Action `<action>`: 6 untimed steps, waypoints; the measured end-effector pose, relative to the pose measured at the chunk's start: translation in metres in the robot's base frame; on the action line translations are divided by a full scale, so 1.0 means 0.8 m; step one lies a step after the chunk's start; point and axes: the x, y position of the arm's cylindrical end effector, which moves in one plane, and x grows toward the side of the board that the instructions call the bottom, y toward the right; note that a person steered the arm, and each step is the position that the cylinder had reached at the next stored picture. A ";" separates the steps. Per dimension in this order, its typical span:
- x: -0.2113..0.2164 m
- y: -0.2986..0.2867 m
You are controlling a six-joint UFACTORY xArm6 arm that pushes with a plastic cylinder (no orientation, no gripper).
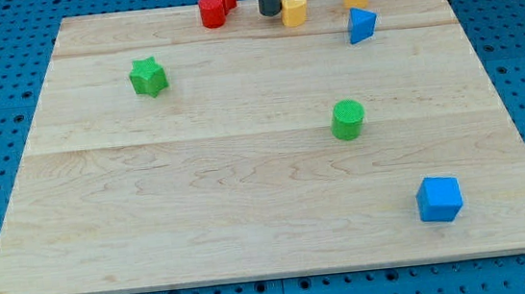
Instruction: Push the blue triangle a bit right and down
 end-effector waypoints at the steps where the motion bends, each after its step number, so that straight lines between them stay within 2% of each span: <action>1: 0.000 0.029; 2: 0.000 0.112; 3: -0.001 0.132; 4: 0.002 0.099; 6: 0.062 0.136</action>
